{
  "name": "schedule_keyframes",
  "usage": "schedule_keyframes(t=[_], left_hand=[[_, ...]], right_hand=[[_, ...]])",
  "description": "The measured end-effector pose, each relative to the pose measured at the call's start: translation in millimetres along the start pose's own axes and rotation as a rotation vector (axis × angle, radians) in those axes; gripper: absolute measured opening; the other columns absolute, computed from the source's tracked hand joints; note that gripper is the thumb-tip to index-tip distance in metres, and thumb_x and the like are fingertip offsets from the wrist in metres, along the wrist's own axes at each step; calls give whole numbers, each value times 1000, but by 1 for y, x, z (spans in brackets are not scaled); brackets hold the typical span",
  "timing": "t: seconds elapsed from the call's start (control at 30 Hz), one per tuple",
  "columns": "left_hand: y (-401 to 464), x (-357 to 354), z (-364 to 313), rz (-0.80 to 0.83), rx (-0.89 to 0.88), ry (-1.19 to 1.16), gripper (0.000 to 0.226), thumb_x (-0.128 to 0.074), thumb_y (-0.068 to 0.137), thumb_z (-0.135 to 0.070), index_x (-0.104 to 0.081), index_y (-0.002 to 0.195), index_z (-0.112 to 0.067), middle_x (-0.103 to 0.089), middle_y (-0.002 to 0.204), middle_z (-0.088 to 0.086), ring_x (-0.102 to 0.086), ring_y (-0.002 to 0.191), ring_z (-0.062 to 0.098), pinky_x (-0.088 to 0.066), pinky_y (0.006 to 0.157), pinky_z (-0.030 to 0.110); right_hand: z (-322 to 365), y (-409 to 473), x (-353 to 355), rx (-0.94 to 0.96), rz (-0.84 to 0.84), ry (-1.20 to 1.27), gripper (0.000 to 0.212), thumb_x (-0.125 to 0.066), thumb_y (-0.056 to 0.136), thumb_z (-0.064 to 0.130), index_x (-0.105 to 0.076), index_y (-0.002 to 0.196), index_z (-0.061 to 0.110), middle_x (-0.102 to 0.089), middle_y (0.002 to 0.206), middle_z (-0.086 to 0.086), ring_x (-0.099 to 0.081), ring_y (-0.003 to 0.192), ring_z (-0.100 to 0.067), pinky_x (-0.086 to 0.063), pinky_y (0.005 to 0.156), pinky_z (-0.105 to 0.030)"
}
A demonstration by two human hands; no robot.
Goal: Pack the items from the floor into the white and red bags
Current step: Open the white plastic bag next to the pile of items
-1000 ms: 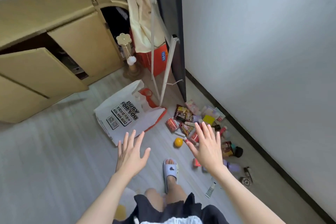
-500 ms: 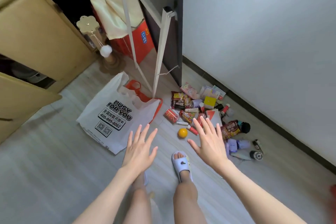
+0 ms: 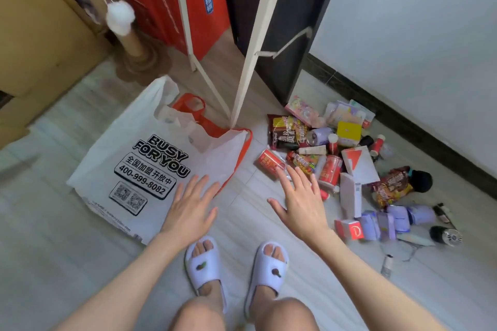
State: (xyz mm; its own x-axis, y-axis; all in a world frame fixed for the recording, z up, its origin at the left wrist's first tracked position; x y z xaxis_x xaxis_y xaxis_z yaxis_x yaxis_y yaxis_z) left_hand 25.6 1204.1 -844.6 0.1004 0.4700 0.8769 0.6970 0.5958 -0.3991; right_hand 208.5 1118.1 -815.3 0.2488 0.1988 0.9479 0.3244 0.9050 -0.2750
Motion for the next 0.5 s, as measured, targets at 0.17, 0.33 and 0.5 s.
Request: schedule_keyframes(t=[0.17, 0.33, 0.5], left_hand=[[60, -115, 39, -45, 1, 17, 48, -35, 76, -35, -42, 121, -19, -63, 119, 10, -60, 111, 29, -48, 89, 46], [117, -168, 92, -209, 10, -64, 54, -35, 85, -38, -41, 132, -12, -48, 136, 14, -44, 126, 30, -27, 107, 41], [174, -164, 131, -137, 63, 44, 79, -36, 84, -59, -11, 147, -17, -23, 152, 7, -12, 142, 29, -3, 111, 56]], right_hand=[[-10, 69, -130, -22, 22, 161, 66, -48, 84, 53, -40, 137, 15, -49, 136, -11, -45, 126, -32, -34, 107, -47], [12, 137, -210, -54, 37, 519, 60, -50, 91, 42, -30, 141, 16, -41, 143, -7, -39, 130, -23, -33, 105, -35], [13, 194, -245, -332, 32, 977, 40, -52, 90, 40, -55, 113, 7, -61, 108, -6, -57, 101, -23, -39, 76, -28]])
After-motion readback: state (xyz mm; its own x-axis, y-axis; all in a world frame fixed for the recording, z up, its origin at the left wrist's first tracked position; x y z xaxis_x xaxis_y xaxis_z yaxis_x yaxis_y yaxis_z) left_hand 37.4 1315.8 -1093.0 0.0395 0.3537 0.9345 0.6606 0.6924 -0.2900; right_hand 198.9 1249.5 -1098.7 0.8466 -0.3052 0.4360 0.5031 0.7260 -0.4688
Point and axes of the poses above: each hand's wrist, its own y-axis towards the middle knuckle, its own x-axis out of the back of the hand, z = x × y, the point moved 9 cm from there along y, towards the middle knuckle
